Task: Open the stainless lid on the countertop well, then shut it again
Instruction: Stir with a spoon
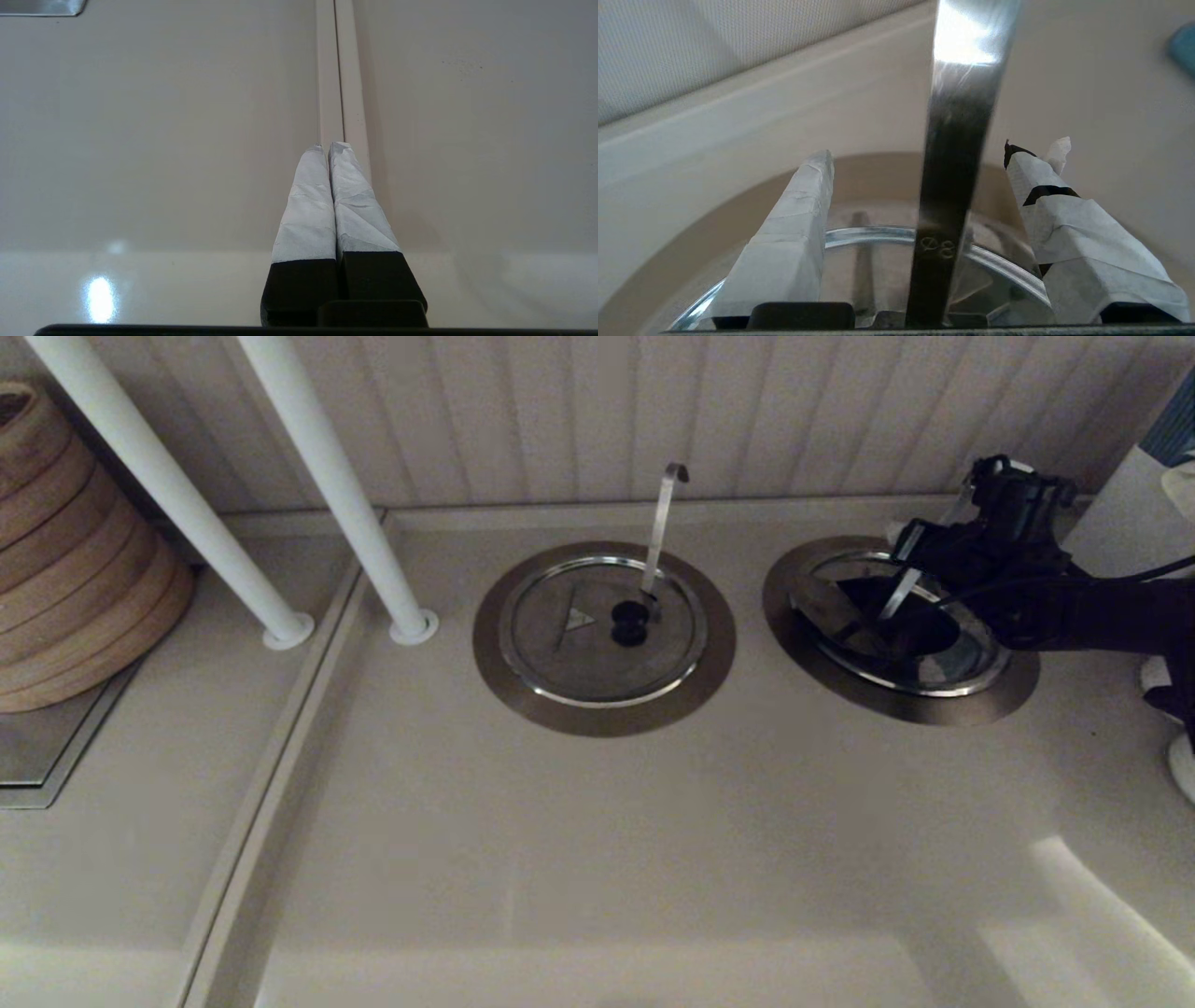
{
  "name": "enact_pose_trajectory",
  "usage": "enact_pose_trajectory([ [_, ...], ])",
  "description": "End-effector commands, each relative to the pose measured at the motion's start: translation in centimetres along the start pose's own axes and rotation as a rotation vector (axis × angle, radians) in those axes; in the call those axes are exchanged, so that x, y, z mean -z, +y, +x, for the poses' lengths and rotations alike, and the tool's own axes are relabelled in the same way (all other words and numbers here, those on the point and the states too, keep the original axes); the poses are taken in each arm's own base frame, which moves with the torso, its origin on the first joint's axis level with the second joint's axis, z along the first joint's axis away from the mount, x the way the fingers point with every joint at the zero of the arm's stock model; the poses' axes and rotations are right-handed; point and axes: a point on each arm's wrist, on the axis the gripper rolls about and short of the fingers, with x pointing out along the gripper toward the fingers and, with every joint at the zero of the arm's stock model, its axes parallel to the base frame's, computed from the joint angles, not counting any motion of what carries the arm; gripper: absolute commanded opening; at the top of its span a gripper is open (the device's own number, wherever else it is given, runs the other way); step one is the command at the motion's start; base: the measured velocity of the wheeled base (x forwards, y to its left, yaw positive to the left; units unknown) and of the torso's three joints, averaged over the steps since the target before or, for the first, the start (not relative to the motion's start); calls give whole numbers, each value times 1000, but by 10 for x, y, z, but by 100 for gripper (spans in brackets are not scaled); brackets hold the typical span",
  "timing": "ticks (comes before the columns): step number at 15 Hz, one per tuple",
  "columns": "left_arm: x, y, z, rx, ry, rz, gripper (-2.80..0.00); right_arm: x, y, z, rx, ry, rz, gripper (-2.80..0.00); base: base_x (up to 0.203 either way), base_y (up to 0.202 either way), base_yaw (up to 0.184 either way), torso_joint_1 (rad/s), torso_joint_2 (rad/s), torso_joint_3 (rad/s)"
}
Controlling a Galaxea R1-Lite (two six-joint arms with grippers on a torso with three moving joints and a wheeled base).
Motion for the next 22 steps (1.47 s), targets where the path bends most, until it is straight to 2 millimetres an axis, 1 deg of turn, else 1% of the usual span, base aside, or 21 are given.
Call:
enact_pose_trajectory([
  [1,0,0,0,-1,0,0,-280,7,-1,4,2,5,7,0,0,0,0,0,0,0],
  [4,0,0,0,0,-1,1,-280,13,2,6,-5,16,8,0,0,0,0,0,0,0],
  [6,0,0,0,-1,0,-1,-280,10,2,5,-4,11,9,0,0,0,0,0,0,0],
  [7,0,0,0,-1,0,-1,-280,11,2,5,-4,15,8,-280,0,0,0,0,0,0],
  [10,0,0,0,0,-1,-1,-280,7,3,3,-5,8,9,-280,0,0,0,0,0,0],
  [15,0,0,0,0,-1,-1,-280,-10,5,-5,-11,-21,30,-280,0,0,0,0,0,0],
  [20,0,0,0,-1,0,-1,-280,-13,6,-10,-12,-16,36,-280,0,0,0,0,0,0],
  [22,0,0,0,0,-1,1,-280,-22,9,-19,-20,-19,40,-280,0,0,0,0,0,0],
])
